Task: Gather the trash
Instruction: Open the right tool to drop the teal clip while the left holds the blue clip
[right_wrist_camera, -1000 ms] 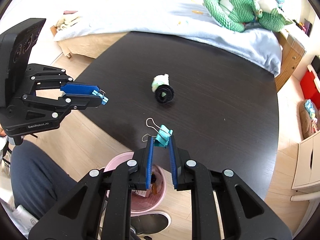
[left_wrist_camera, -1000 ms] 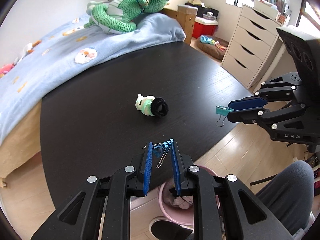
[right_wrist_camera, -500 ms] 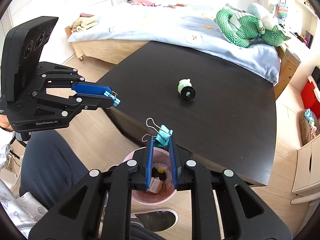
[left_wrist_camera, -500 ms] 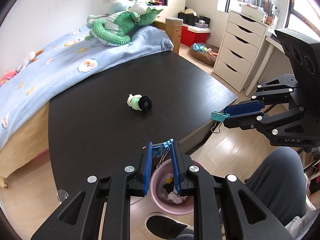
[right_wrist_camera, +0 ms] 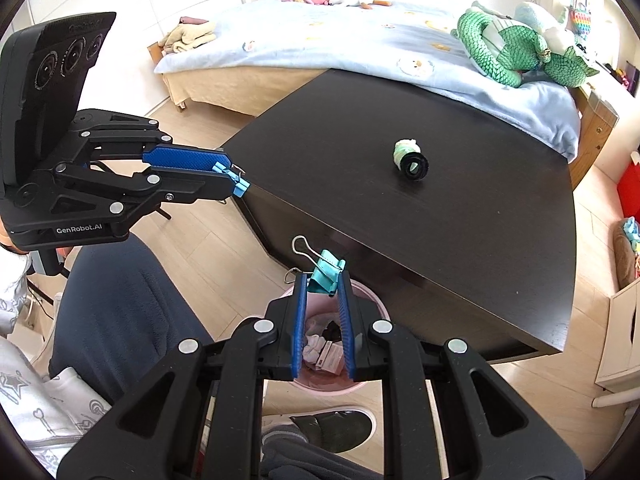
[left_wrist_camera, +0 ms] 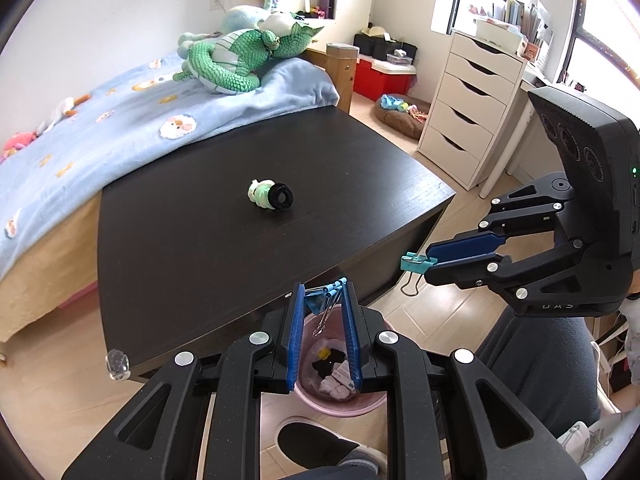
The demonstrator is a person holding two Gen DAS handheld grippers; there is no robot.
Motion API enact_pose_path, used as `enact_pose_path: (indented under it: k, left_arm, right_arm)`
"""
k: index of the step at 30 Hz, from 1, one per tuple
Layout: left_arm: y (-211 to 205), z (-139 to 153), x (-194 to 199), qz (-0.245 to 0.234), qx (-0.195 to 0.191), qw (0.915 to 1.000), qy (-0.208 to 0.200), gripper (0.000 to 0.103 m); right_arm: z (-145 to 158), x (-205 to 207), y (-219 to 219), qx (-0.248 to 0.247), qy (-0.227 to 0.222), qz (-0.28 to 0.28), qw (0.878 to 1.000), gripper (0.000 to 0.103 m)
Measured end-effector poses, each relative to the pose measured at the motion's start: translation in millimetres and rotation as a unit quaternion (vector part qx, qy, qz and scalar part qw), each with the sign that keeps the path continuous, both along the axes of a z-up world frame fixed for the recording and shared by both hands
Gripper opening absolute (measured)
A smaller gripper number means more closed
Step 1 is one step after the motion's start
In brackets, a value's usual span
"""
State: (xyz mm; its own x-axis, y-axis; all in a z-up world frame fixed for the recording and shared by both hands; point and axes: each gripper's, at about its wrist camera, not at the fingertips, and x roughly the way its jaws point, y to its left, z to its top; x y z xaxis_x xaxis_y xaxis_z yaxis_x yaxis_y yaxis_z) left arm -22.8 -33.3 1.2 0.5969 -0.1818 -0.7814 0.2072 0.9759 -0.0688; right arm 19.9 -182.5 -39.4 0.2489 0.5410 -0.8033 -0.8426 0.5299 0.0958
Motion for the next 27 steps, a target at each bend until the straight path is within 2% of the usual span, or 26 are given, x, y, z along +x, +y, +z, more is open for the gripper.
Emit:
enact_pose_path:
  k: [5,6,7,9,11,19,27]
  left_arm:
    - [1.2,3.4,-0.6,0.0,-0.001,1.0,-0.005,0.019]
    - [1.0,3.6,-0.6,0.0,-0.001,1.0,-0.006,0.019]
    - [0.9,3.5,0.0,0.0,-0.001,1.0,-0.006,0.019]
    - [0.9,3.5,-0.7,0.0,-0.001,1.0,-0.005,0.019]
    - [0.5,2.9,-1.0,-0.001,-0.001,1.0,-0.003,0.019]
    - [-2.0,-0.2,-1.4,-0.006,-0.005,1.0,0.004,0.019]
    - [-5.9,1.9,-2.7,-0.012,-0.005,0.9999,0.005,0.019]
  right_arm:
    - [-1.1,0.2,3.4,0.003,0.004,0.006,1.0,0.016]
    - [-2.2,0.6,3.9,0.002,0.005,0.004,1.0,0.026]
    - [-2.9,1.4,3.9,-0.001,0.002,0.0,1.0,0.05]
    - [-3.4,2.9,1.7,0.008,0.003,-0.007,1.0,0.075]
    - [-3.1,3.8,0.1,0.009,0.001,-0.015,1.0,0.082]
    - [2.0,9.6,-11.6,0.023,0.002,-0.051,0.998,0.096]
    - [8.9,12.1,-20.1,0.037,0.0,-0.072,0.997,0.1]
